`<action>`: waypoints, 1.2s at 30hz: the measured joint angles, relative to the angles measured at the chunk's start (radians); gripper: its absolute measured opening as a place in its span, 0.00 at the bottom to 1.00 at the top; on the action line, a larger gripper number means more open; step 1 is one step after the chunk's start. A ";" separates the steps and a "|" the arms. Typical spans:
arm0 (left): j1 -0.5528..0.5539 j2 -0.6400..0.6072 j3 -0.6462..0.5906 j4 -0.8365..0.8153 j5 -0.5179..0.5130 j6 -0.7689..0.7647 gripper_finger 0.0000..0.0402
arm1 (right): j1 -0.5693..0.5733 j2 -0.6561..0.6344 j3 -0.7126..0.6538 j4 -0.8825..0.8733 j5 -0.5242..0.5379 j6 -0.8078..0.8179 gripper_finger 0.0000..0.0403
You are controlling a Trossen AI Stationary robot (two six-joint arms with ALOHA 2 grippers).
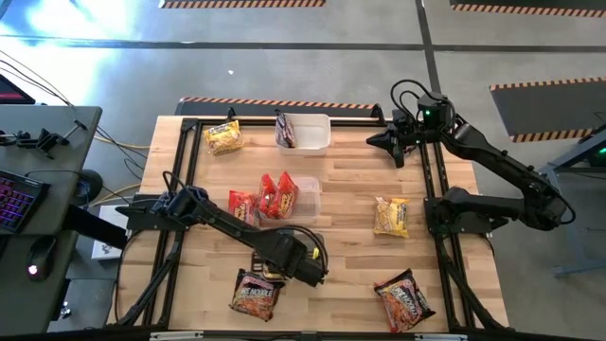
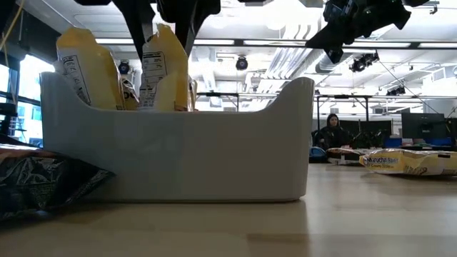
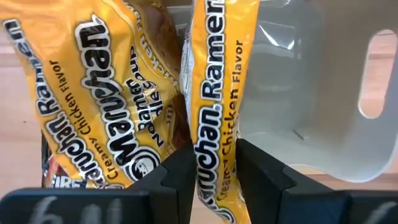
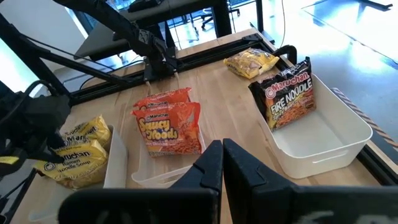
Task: Sort Maruchan noodles
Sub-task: Put the yellow noodle pack into the gray bin, then put the black noodle pack into the white bin
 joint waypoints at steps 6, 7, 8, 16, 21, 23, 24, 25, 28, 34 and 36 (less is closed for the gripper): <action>-0.003 -0.020 0.000 -0.020 0.000 0.037 0.26 | 0.000 0.000 0.000 0.000 0.008 -0.007 0.00; -0.004 -0.024 0.000 -0.024 0.000 0.045 0.26 | 0.000 0.000 0.000 0.000 0.008 -0.008 0.00; -0.005 -0.030 -0.001 -0.028 -0.002 0.052 0.26 | 0.000 0.000 0.000 0.000 0.008 -0.009 0.00; -0.022 -0.110 -0.001 -0.094 -0.077 0.064 0.26 | 0.000 0.000 0.000 0.000 0.008 -0.011 0.00; -0.026 -0.147 -0.001 -0.104 -0.094 0.130 0.26 | 0.000 0.000 0.000 0.004 0.008 -0.009 0.00; -0.026 -0.162 -0.001 -0.069 -0.132 0.211 0.25 | 0.000 0.000 0.000 0.004 0.008 -0.009 0.00; -0.026 -0.172 -0.001 -0.057 -0.169 0.247 0.24 | 0.000 0.000 0.000 0.004 0.008 -0.008 0.00; -0.026 -0.185 -0.001 -0.046 -0.216 0.281 0.22 | 0.000 0.000 0.000 0.004 0.008 -0.008 0.00; -0.026 -0.221 -0.001 -0.025 -0.369 0.374 0.14 | 0.000 0.000 0.000 0.004 0.008 -0.005 0.00; 0.012 -0.293 -0.043 0.008 -0.507 0.653 0.02 | 0.002 0.000 0.000 0.000 0.071 0.043 0.00; 0.040 -0.332 -0.105 0.062 -0.507 0.767 0.02 | 0.002 0.000 0.000 0.000 0.102 0.085 0.00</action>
